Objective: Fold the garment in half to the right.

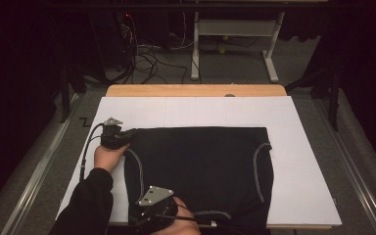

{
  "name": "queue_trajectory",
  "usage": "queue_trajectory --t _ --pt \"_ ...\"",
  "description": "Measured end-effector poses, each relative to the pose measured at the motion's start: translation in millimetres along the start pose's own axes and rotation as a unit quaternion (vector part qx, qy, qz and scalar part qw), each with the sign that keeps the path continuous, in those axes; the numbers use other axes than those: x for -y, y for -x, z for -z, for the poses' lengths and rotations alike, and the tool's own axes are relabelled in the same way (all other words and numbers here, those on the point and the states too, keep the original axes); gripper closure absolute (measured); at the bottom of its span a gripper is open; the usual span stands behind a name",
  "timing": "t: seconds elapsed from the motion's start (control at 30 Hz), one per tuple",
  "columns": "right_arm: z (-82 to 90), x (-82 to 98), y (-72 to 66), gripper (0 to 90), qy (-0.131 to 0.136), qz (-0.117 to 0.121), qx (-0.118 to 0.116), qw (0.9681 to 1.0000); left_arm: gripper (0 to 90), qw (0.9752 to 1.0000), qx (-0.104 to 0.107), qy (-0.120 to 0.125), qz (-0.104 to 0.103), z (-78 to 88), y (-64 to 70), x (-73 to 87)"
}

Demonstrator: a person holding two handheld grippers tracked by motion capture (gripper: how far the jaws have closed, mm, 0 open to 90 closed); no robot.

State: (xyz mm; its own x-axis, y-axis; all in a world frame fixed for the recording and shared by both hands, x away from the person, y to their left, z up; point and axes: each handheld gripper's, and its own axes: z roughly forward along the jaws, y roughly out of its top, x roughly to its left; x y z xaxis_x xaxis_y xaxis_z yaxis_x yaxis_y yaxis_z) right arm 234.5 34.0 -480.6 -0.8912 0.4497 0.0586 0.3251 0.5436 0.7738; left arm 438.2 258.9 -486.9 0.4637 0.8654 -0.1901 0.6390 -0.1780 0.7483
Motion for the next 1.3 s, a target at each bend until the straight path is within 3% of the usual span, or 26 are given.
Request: queue_trajectory --t 0.17,0.33,0.53,0.73,0.93,1.3 --pt "-11.9 -9.3 -3.8 17.8 -0.027 0.007 0.010 0.9996 76.3 1.0000 0.004 0.004 -0.001 0.9 0.1 0.8" --pt "-27.3 -16.2 -9.9 12.2 -0.071 0.026 0.023 0.9969 76.1 0.9999 0.009 0.003 0.005 1.0 -1.3 0.8" --pt "-30.9 -18.2 -12.6 10.9 -0.077 0.026 0.033 0.9961 76.1 1.0000 0.001 -0.002 0.001 0.1 0.3 0.5" --pt "-31.7 -16.4 -16.4 19.5 -0.069 0.030 0.060 0.9953 76.0 0.9999 0.004 -0.003 0.013 -0.2 -1.9 0.3" --pt "-26.0 -16.5 -9.5 35.3 -0.068 0.020 0.061 0.9956 76.0 0.9999 0.001 -0.005 0.013 -0.7 -1.6 0.0" --pt "-26.6 -19.1 -10.8 60.8 -0.067 0.031 0.079 0.9941 76.0 0.9999 -0.006 -0.007 0.014 0.4 -0.2 0.9"
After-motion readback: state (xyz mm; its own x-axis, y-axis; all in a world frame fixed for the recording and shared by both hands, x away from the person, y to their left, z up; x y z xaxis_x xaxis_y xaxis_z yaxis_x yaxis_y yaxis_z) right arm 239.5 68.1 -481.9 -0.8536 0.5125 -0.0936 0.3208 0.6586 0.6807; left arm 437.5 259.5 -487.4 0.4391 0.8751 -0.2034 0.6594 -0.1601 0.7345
